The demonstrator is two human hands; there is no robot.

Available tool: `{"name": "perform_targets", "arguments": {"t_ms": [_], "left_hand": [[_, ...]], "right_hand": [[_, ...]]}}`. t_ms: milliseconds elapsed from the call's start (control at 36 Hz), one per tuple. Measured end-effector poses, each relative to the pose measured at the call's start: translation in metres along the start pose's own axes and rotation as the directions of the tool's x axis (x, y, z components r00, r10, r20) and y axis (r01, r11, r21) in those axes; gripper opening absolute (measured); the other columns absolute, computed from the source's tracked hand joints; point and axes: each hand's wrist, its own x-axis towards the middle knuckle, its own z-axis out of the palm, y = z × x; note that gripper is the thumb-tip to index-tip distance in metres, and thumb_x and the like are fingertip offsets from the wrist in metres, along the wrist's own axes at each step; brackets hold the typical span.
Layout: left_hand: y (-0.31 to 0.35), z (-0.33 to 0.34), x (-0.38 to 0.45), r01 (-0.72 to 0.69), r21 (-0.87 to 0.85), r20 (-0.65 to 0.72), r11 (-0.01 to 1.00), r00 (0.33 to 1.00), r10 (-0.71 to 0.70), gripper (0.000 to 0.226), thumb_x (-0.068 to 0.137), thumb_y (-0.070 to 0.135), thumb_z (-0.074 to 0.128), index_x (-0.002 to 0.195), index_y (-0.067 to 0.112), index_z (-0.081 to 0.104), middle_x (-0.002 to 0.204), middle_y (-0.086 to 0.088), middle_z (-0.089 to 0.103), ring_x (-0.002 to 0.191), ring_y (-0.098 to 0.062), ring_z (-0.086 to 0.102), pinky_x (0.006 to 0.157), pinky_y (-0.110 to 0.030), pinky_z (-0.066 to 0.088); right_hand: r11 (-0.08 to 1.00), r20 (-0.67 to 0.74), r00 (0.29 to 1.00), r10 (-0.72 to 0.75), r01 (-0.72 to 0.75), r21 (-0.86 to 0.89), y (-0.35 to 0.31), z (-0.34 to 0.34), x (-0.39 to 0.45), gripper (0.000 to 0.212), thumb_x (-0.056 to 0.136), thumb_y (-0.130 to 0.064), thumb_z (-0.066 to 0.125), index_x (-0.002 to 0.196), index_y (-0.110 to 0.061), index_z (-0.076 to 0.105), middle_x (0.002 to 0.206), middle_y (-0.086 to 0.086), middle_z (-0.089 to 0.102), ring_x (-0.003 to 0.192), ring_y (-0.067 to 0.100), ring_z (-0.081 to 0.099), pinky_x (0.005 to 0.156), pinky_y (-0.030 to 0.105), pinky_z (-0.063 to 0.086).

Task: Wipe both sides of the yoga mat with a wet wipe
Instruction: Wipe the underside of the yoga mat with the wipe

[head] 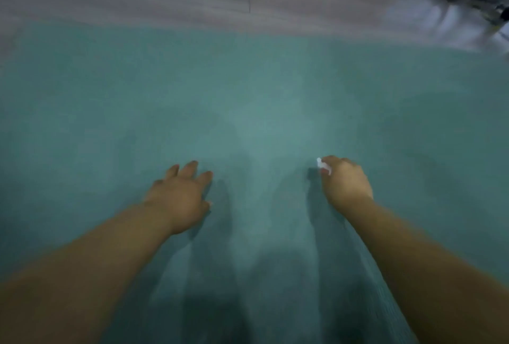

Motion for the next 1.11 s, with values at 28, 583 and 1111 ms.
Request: {"name": "perform_targets", "arguments": {"t_ms": [28,583,1111], "left_hand": [[-0.002,0.000,0.008,0.003,0.012,-0.003,1.000,1.000,-0.003,0.070,0.094,0.050,0.045,0.151,0.034,0.008,0.159,0.001,-0.008,0.145,-0.030,-0.001,0.116,-0.045,0.018],[-0.035,0.041,0.042,0.055,0.075,-0.044,0.996,0.998,-0.051,0.080,0.084,0.076,0.018,0.144,0.041,-0.021,0.149,0.010,-0.035,0.143,-0.026,-0.021,0.117,-0.050,0.000],[-0.033,0.050,0.023,0.009,0.008,-0.008,1.000,1.000,-0.009,0.092,0.084,0.073,0.031,0.145,0.030,-0.023,0.150,0.006,-0.035,0.142,-0.023,-0.025,0.117,-0.041,-0.008]], "right_hand": [[1.000,-0.026,1.000,0.013,-0.012,0.012,0.000,0.003,0.013,0.033,0.098,-0.033,0.041,0.116,-0.013,0.060,0.110,0.022,0.059,0.102,0.039,0.056,0.085,0.038,0.045],[0.681,0.019,0.682,-0.731,0.727,0.086,-0.114,0.095,0.062,0.031,0.078,0.004,0.055,0.103,-0.008,0.067,0.099,0.017,0.064,0.089,0.035,0.062,0.078,0.033,0.049],[0.617,0.073,0.613,-0.787,0.783,0.075,-0.097,0.097,0.004,0.040,0.061,0.000,0.053,0.098,-0.003,0.068,0.091,0.017,0.068,0.078,0.034,0.067,0.068,0.036,0.055]]}}
